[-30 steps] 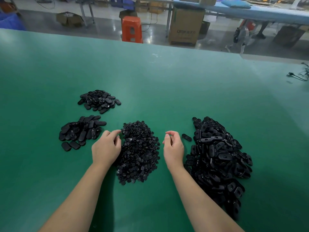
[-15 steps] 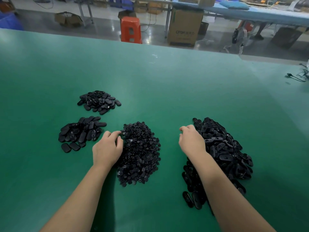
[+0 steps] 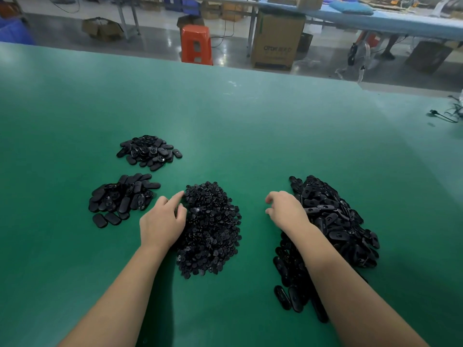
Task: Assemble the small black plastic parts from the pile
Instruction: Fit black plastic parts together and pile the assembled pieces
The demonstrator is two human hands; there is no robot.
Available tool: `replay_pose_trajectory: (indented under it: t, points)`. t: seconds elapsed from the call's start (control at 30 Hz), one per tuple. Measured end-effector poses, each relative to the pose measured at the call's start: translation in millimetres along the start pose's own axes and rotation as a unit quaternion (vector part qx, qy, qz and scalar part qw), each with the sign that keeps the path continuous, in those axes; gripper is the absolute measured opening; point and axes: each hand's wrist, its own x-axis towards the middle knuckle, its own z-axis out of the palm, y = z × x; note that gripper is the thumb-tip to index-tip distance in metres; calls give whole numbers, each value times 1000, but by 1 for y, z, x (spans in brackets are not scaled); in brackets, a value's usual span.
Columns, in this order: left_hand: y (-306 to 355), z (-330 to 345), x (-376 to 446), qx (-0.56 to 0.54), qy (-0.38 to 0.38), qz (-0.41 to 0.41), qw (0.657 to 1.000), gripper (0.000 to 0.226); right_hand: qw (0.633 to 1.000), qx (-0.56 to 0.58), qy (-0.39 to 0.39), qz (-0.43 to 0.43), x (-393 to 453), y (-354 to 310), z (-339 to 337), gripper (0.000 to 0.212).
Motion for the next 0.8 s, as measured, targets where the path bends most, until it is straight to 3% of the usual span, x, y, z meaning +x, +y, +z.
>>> replay_pose_trajectory:
  t: [0.33,0.5,0.63,0.8]
  points:
    - [2,-4,-1,-22,-3,-6,1000,37,979,194,-16,56,-2,-11,9,12]
    - [-4,-6,2,-52,-2,-14,999,21,946,305,9,108,-2,-7,9,20]
    - [-4,-6,3,-54,-2,-26,998,11,984,166,-19,64,-4,-4,2,26]
    - [-4,-6,3,-59,0,-33,998,8,998,36,-47,22,-12,-12,6,45]
